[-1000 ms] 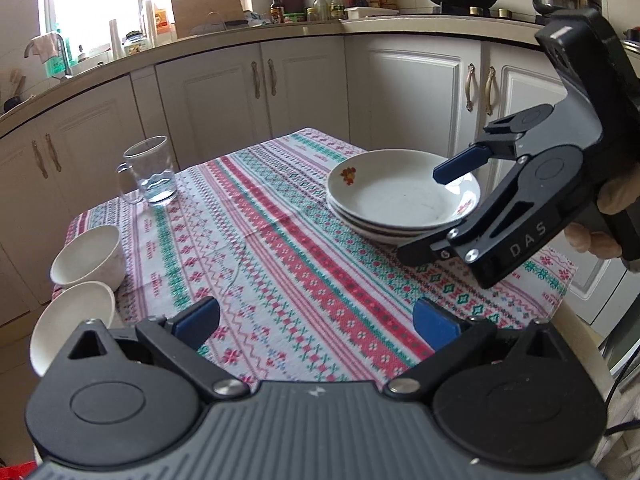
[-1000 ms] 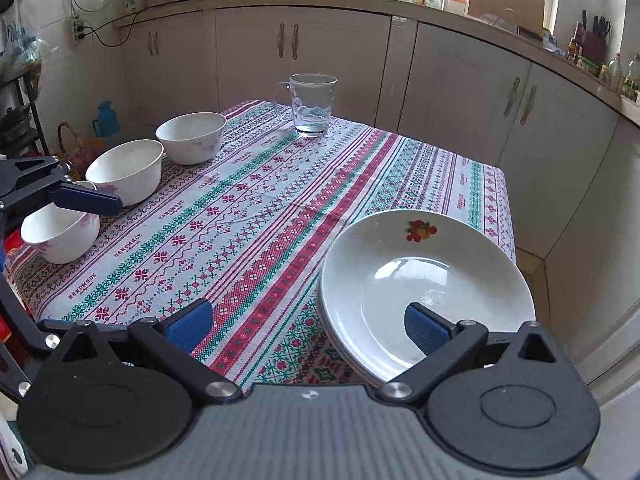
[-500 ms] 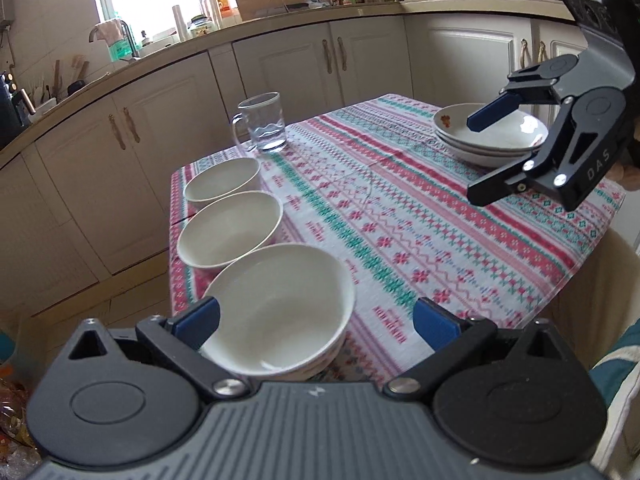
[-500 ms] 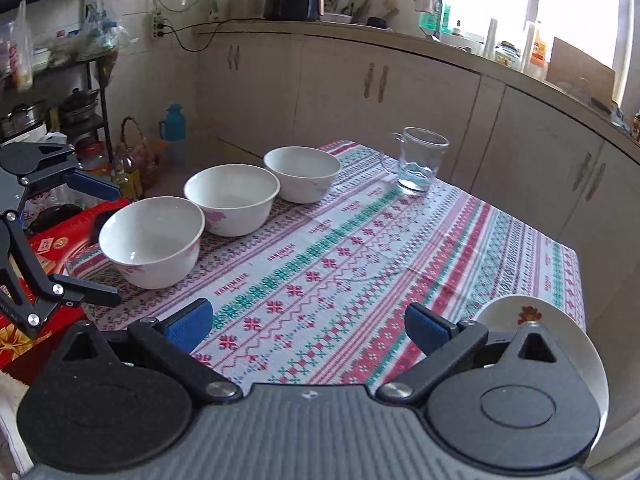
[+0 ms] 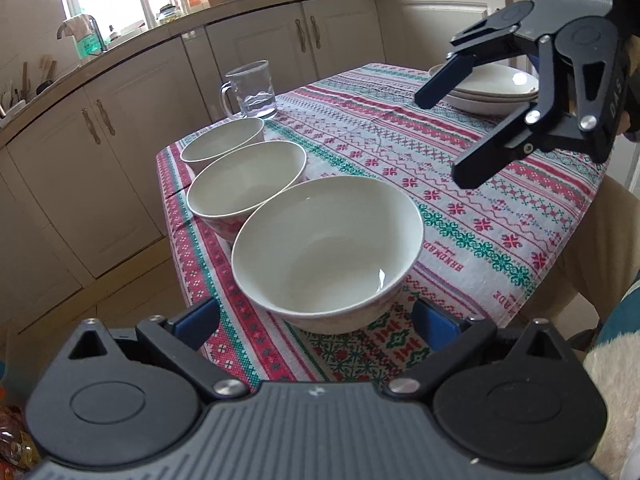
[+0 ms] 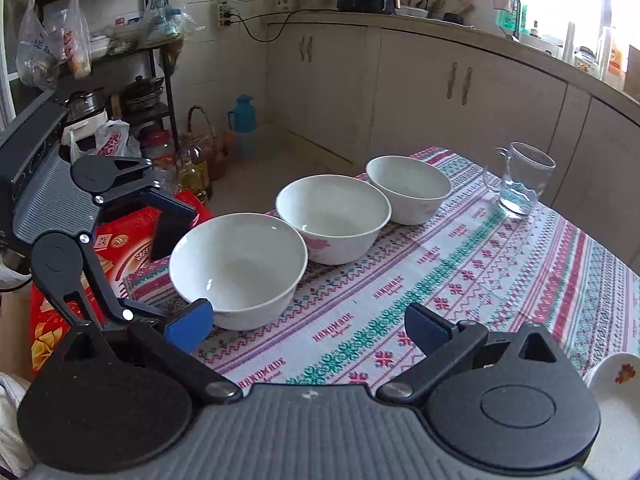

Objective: Organize plates and bowls
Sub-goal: 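Move the right tool to the rim of the large white bowl, then close the right tool on the bowl rim and lift the bowl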

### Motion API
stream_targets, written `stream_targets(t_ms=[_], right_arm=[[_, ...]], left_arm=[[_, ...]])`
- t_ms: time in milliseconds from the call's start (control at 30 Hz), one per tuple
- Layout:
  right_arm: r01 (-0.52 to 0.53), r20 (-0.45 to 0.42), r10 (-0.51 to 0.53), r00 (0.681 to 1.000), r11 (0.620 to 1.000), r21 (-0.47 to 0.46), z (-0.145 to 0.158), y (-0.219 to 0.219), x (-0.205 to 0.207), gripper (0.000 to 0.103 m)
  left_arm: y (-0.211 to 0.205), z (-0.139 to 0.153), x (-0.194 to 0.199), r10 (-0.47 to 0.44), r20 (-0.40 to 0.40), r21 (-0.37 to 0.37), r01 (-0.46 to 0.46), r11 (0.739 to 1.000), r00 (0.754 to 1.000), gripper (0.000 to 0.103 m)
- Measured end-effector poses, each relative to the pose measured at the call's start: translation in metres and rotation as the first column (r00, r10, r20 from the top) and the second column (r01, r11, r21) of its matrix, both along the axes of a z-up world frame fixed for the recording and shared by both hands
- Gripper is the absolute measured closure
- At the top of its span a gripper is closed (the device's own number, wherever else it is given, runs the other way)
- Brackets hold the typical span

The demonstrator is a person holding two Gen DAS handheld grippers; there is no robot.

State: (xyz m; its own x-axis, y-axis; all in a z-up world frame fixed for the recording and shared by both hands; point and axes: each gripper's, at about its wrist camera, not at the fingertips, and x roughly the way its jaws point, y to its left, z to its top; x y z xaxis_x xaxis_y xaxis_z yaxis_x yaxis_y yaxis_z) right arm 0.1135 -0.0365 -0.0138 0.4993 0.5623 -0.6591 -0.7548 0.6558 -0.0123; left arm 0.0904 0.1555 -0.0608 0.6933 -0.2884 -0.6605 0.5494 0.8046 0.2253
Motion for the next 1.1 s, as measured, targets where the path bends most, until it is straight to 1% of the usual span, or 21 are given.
stream_targets(t_ms=[133,233,333,400,467,533,700,767,800,833,867,1100], right_arm=[[-0.040,-0.027,0.041,0.999,0.999,0.009,-0.001,0.016,0.006,0.000],[-0.054,-0.054,0.054,0.997,0.998,0.012,-0.003,0.025,0.012,0.001],[-0.059,-0.069,0.060,0.996,0.998,0.015,-0.005,0.031,0.017,0.005],[-0.061,-0.083,0.062,0.995,0.998,0.015,-0.006,0.035,0.021,0.014],[-0.062,-0.099,0.063,0.993,0.998,0.011,-0.007,0.038,0.025,0.021],[-0.058,-0.111,0.058,0.992,0.998,0.009,-0.010,0.040,0.029,0.022],[-0.053,-0.164,0.056,0.985,0.998,0.027,-0.018,0.043,0.040,0.034],[-0.054,-0.182,0.059,0.982,0.998,0.030,-0.021,0.044,0.042,0.037],[-0.055,-0.190,0.061,0.980,0.998,0.034,-0.023,0.044,0.043,0.041],[-0.059,-0.202,0.066,0.977,0.998,0.038,-0.024,0.045,0.044,0.043],[-0.062,-0.208,0.069,0.976,0.997,0.040,-0.025,0.045,0.045,0.044],[-0.068,-0.211,0.076,0.974,0.997,0.046,-0.025,0.047,0.043,0.044]], left_arm=[[-0.002,-0.004,0.006,-0.036,0.000,0.000,0.036,0.999,0.999,0.002],[-0.002,-0.005,0.009,-0.050,-0.006,-0.016,0.050,0.999,0.999,0.003],[-0.002,-0.005,0.010,-0.065,-0.003,-0.029,0.065,0.997,0.998,0.003],[-0.001,-0.005,0.012,-0.069,-0.004,-0.036,0.069,0.997,0.998,0.003],[-0.001,-0.006,0.013,-0.072,-0.011,-0.046,0.072,0.996,0.997,0.009],[0.000,-0.007,0.014,-0.070,-0.015,-0.047,0.070,0.996,0.997,0.011],[0.001,-0.007,0.018,-0.073,-0.026,-0.062,0.071,0.996,0.997,0.012],[0.001,-0.007,0.018,-0.073,-0.026,-0.062,0.071,0.996,0.997,0.012],[0.001,-0.007,0.018,-0.074,-0.027,-0.063,0.072,0.995,0.997,0.012],[0.001,-0.007,0.018,-0.074,-0.028,-0.063,0.072,0.995,0.997,0.012],[0.001,-0.007,0.018,-0.073,-0.029,-0.063,0.072,0.995,0.997,0.012],[0.000,-0.007,0.020,-0.077,-0.032,-0.059,0.075,0.995,0.997,0.012]])
